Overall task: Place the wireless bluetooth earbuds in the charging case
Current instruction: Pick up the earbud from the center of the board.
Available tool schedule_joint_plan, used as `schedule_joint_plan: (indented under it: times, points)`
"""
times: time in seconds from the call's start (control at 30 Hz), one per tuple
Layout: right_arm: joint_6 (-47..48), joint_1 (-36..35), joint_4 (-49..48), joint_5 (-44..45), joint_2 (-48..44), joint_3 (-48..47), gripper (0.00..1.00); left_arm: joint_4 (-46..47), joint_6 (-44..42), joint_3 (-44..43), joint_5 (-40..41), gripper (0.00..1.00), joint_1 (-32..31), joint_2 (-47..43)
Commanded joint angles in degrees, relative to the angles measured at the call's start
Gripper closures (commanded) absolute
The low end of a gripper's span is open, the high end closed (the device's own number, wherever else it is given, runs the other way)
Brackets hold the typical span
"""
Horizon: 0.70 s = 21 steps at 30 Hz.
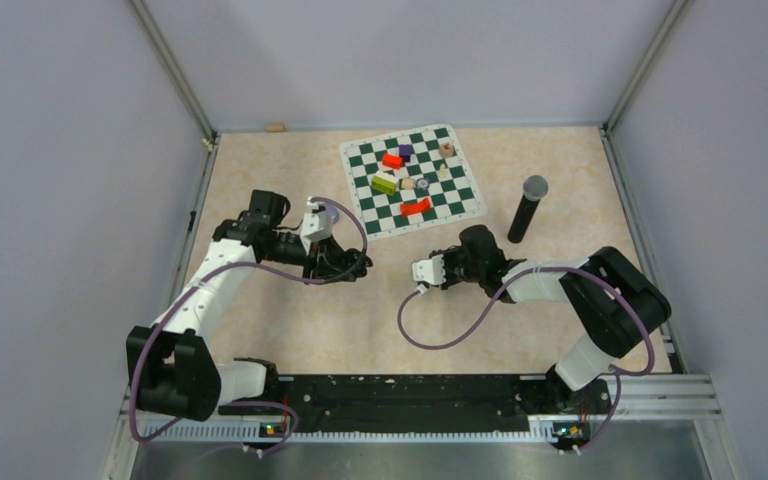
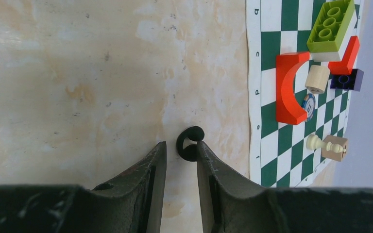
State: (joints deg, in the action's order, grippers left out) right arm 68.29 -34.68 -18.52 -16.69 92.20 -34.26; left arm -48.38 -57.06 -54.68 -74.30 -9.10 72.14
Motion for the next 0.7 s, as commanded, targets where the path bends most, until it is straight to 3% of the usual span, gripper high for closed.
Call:
schedule_joint_plan:
  times: [0.0, 0.27, 0.67]
  points:
    - [-2.5, 0.4, 7.3, 2.3, 3.8, -2.9, 0.70, -1.3, -1.9, -2.3, -3.0, 1.00, 0.6, -1.3]
    - [-3.2, 0.7, 7.8, 2.5, 3.6, -3.1, 0.76, -1.9, -2.7, -2.3, -3.3, 1.00, 0.8, -1.0]
    - [-2.4, 2.1, 7.1, 1.2, 0.2, -0.5, 0.76, -3.1, -3.8, -2.6, -3.8, 1.00, 1.2, -1.1]
